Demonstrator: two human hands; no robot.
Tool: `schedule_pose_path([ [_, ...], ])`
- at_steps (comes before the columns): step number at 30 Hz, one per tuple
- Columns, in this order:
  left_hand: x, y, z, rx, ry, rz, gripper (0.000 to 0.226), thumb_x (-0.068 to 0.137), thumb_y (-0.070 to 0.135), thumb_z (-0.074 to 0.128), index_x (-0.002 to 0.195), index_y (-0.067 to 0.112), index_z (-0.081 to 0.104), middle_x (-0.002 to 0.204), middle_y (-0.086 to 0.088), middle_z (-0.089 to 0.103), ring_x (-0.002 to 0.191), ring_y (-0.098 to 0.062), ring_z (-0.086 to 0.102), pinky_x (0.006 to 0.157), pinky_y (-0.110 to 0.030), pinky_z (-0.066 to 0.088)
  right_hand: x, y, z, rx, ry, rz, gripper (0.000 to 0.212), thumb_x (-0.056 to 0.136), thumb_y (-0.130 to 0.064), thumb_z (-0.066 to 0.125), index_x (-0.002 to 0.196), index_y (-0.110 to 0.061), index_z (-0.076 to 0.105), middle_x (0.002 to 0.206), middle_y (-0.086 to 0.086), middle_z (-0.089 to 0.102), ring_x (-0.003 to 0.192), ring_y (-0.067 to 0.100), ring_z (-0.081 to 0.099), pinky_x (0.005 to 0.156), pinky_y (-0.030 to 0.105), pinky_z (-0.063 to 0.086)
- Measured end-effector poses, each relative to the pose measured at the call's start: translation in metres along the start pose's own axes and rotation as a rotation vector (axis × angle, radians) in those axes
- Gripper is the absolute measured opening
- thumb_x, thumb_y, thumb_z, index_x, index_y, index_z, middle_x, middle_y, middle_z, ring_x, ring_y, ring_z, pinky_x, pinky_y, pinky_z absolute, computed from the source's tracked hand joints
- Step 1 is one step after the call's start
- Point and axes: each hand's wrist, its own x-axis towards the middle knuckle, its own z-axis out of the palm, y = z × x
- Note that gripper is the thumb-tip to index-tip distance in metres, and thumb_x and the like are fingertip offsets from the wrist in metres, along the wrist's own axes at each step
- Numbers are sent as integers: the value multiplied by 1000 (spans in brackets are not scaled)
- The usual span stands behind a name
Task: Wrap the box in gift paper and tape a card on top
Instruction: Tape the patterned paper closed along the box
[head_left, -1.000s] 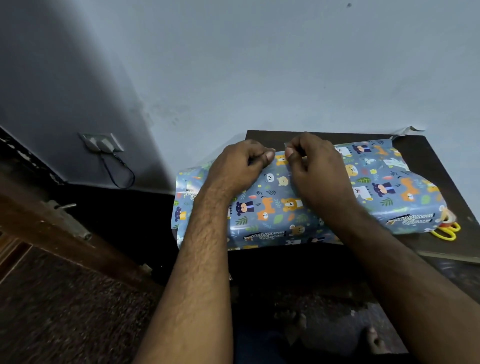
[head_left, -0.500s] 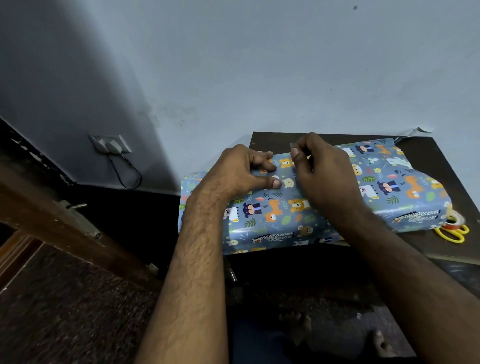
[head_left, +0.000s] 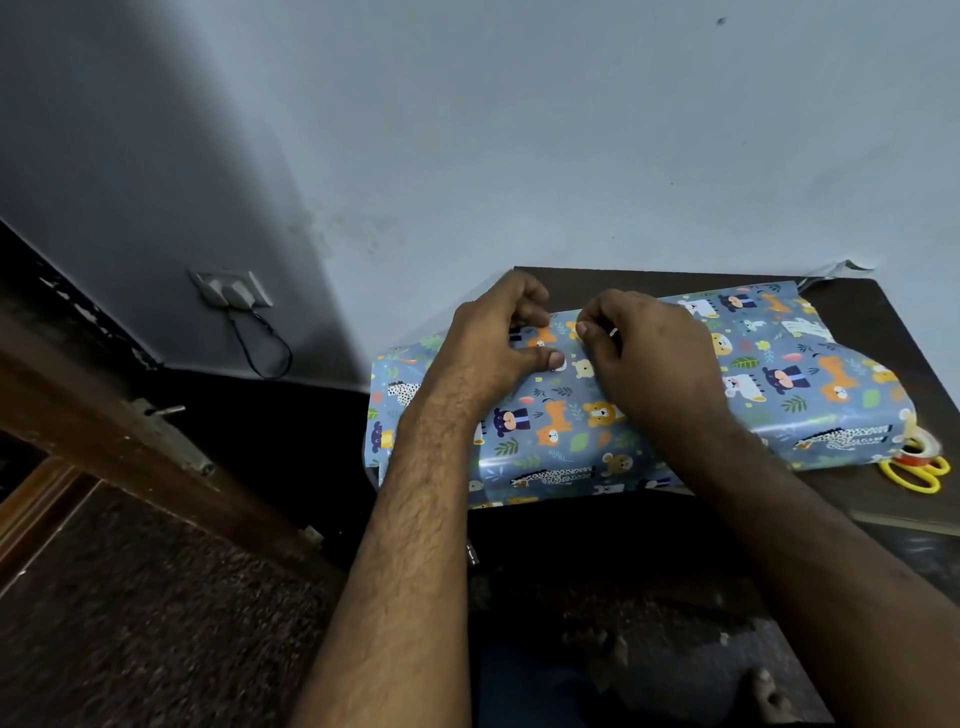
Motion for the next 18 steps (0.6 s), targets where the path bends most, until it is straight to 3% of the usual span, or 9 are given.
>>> schedule_pose_path([
  [4,-7,-3,8,-83,2,22,53,82,4,80,123,29,57,99,1,65,97,-4,59,82,-14,48,-1,1,-1,29,-22,-21,10,97,-23,62,97,-19,71,94,0,70,79,23,63,67,36,48],
  [8,-4,-4,12,-117,-25,7,50,87,0,71,126,26,54,89,2,66,93,-14,60,87,-29,50,-2,0,1,-3,-39,-60,11,98,-23,59,98,-21,70,96,-1,67,80,24,62,63,37,49],
  [13,1,-6,12,-103,-61,-19,50,90,2,70,128,23,46,96,0,58,86,-14,54,83,-37,52,-4,-5,5,-107,-62,-153,15,100,-20,57,104,-17,71,97,5,63,88,30,62,59,40,51],
  [18,4,-14,2,-132,-40,-38,50,91,-15,50,124,23,46,100,0,60,94,-17,63,83,-32,54,0,-11,8,-160,-67,-157,12,98,-13,60,98,-11,71,94,10,61,87,35,61,59,41,50],
])
